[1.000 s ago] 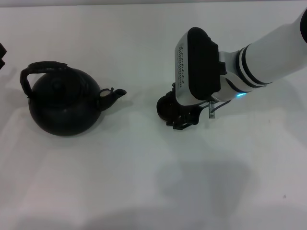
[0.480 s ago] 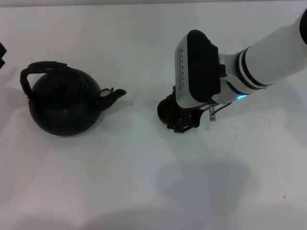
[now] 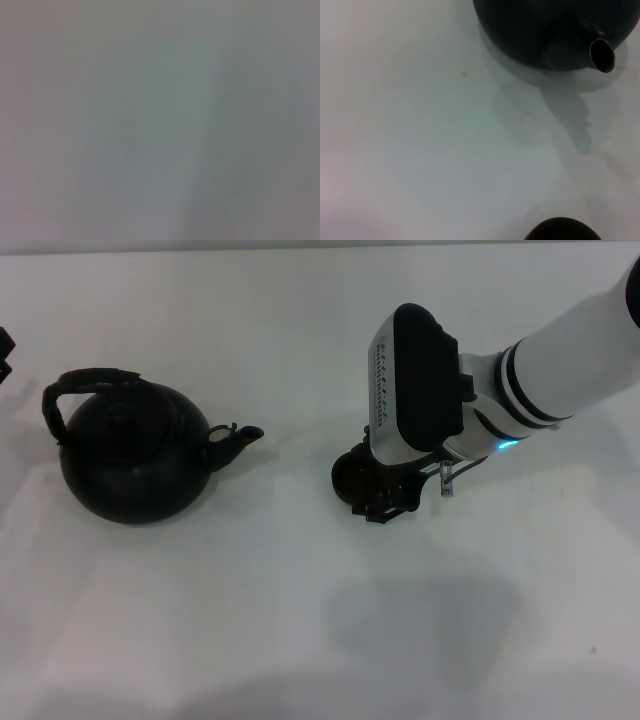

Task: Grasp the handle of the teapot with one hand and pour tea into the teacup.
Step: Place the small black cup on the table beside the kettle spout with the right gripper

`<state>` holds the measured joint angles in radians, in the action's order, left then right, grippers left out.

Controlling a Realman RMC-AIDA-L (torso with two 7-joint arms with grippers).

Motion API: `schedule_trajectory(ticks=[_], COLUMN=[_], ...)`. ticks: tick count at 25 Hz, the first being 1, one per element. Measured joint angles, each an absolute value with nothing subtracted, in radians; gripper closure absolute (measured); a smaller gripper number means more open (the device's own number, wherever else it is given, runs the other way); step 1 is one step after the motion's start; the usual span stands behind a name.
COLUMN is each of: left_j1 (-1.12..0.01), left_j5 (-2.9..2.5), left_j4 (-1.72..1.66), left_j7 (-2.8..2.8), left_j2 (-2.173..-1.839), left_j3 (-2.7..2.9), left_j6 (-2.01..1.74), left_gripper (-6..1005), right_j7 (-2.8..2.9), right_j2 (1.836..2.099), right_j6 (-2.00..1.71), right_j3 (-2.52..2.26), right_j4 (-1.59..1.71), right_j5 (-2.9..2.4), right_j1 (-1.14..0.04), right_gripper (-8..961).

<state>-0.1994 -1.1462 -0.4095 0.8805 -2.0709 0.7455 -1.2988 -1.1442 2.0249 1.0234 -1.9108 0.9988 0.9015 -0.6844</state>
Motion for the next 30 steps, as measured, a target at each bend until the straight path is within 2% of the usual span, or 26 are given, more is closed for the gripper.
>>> schedule_trajectory(ticks=[27, 30], left_j1=[-0.199, -0.199], left_j5=[-1.149, -1.149], left_j4=[-0.410, -0.410], left_j7=[0.880, 0.880], left_j2=[-2.071, -2.071], left_j3=[0.745, 0.745], left_j6=[-1.298, -1.298], left_gripper=[305, 305], right_j7=[-1.144, -1.143], right_j2=[2.023, 2.023], right_j6=[1.020, 1.019], right_j3=[-1.882, -1.882], right_j4=[0.977, 0.972], right_j5=[0.909, 0.912], right_j1=[-0.698, -0.699], right_gripper=[215, 148])
